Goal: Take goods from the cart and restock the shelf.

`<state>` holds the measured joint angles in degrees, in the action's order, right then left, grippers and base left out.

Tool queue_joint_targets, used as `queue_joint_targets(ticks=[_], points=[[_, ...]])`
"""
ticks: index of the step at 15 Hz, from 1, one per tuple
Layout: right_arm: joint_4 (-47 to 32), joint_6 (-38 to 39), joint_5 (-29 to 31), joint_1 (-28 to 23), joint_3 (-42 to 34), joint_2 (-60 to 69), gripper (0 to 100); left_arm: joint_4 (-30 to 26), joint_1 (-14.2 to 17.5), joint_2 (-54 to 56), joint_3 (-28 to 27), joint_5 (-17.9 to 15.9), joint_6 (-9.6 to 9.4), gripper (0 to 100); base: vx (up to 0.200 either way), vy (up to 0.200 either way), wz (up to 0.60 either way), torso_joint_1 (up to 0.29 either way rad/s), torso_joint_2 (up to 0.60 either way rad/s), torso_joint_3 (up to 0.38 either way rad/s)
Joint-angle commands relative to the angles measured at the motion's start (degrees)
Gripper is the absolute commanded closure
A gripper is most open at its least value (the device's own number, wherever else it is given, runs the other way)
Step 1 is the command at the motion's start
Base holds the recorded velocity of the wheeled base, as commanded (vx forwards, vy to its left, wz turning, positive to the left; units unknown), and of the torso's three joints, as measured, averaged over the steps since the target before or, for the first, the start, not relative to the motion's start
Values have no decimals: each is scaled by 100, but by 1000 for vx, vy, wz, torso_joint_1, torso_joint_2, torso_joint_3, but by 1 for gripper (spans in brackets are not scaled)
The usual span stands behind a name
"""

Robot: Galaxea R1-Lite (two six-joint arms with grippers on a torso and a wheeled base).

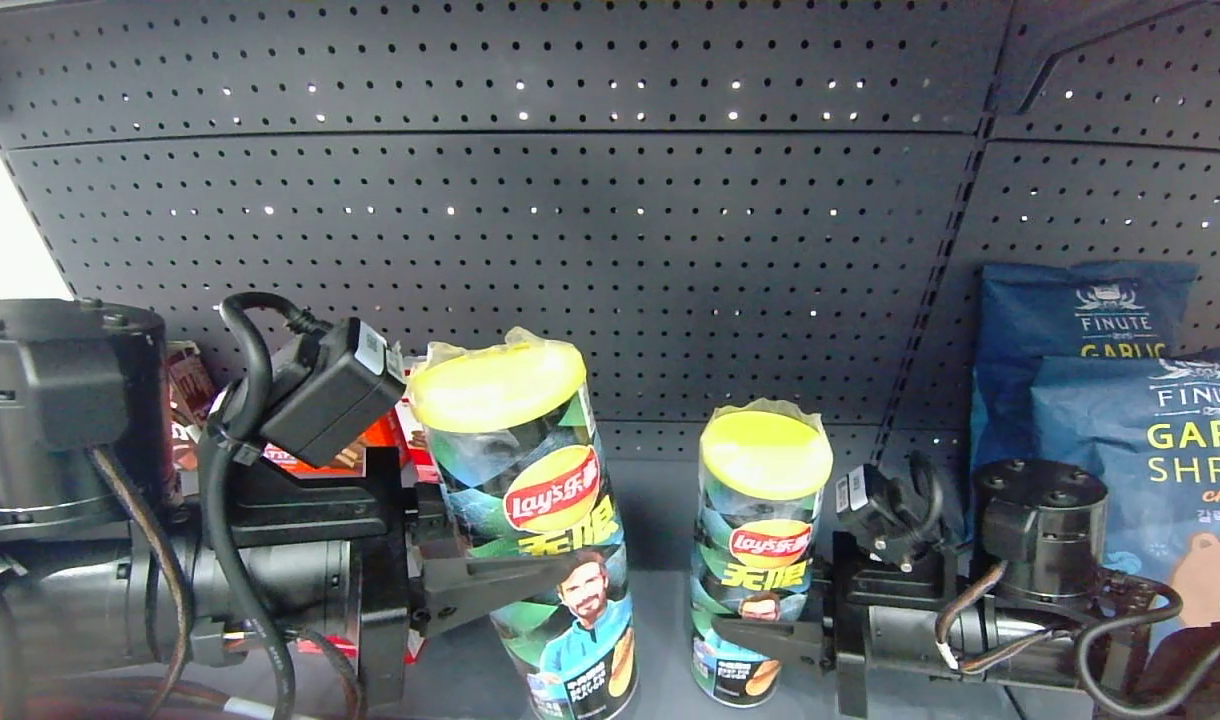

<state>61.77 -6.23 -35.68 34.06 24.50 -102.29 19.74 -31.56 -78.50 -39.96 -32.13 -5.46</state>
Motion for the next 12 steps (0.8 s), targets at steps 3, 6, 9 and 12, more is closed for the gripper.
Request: queue_joint_targets(ticks=[3,6,9,12], points=[[11,-10,0,13,63,-256,100,4,10,-17,6,-3,1,100,0,0,0,0,0,0],[81,-10,0,4,37,-291,0,4,1,-8,15,-3,1,100,0,0,0,0,0,0],[81,-27,0,-93,-139,-72,0,4,-8,-8,32,-3,1,100,0,0,0,0,0,0],[81,-45,0,-154,-613,508,0,4,-8,-8,23,-3,1,100,0,0,0,0,0,0]])
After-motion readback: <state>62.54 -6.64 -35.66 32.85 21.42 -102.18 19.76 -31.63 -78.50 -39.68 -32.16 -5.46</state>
